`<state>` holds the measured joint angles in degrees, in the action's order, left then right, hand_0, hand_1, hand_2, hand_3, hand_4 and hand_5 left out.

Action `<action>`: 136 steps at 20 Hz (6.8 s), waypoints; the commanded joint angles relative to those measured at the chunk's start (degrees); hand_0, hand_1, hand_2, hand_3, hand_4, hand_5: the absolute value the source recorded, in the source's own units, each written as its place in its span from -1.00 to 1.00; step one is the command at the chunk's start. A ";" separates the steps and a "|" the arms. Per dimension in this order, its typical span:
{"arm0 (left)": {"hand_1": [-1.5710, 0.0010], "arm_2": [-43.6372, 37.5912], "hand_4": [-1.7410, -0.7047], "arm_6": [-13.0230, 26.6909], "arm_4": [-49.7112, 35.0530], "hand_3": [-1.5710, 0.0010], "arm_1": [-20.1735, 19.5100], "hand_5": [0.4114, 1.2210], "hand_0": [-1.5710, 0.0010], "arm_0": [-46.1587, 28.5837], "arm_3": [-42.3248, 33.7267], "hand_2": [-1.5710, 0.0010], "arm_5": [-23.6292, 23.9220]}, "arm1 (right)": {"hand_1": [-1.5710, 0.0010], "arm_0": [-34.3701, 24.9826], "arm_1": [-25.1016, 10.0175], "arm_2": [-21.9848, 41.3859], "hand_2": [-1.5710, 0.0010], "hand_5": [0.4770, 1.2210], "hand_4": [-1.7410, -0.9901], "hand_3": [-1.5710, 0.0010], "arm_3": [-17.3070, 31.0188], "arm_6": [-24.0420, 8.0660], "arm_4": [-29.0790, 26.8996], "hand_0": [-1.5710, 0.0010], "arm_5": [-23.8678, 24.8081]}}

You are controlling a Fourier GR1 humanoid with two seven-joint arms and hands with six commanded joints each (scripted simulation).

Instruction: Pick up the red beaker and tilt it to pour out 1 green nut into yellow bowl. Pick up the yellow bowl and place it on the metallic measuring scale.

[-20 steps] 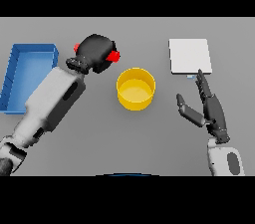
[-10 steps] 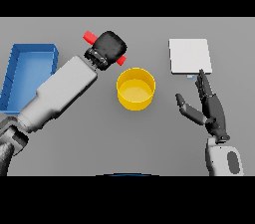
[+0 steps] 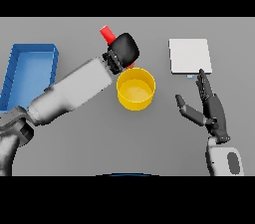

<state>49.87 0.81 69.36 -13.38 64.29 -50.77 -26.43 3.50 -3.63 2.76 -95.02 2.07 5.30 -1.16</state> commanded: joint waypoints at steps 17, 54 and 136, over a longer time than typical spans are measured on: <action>-1.00 11.45 -1.00 -5.72 9.69 -1.00 2.29 1.00 -1.00 9.12 5.44 -1.00 -3.61 | 1.00 -0.69 0.08 0.46 1.00 -0.71 0.34 1.00 1.77 -0.21 2.80 1.00 1.71; -1.00 -51.81 -1.00 28.82 -39.37 -0.90 -19.13 1.00 -1.00 -7.84 17.94 -1.00 25.40 | 1.00 -2.86 -1.99 1.66 1.00 -0.42 0.17 1.00 2.77 3.00 2.56 1.00 -1.09; 1.00 -57.86 0.82 31.52 -46.90 1.00 -11.67 -0.21 1.00 -36.34 -23.11 1.00 14.46 | 0.81 -39.78 -15.44 34.48 0.74 0.07 -0.08 0.69 29.00 11.27 37.34 0.78 -23.49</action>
<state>-7.99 32.33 22.46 -25.06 27.92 -73.87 -11.97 -36.25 -19.08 37.25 -66.01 13.48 42.63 -24.69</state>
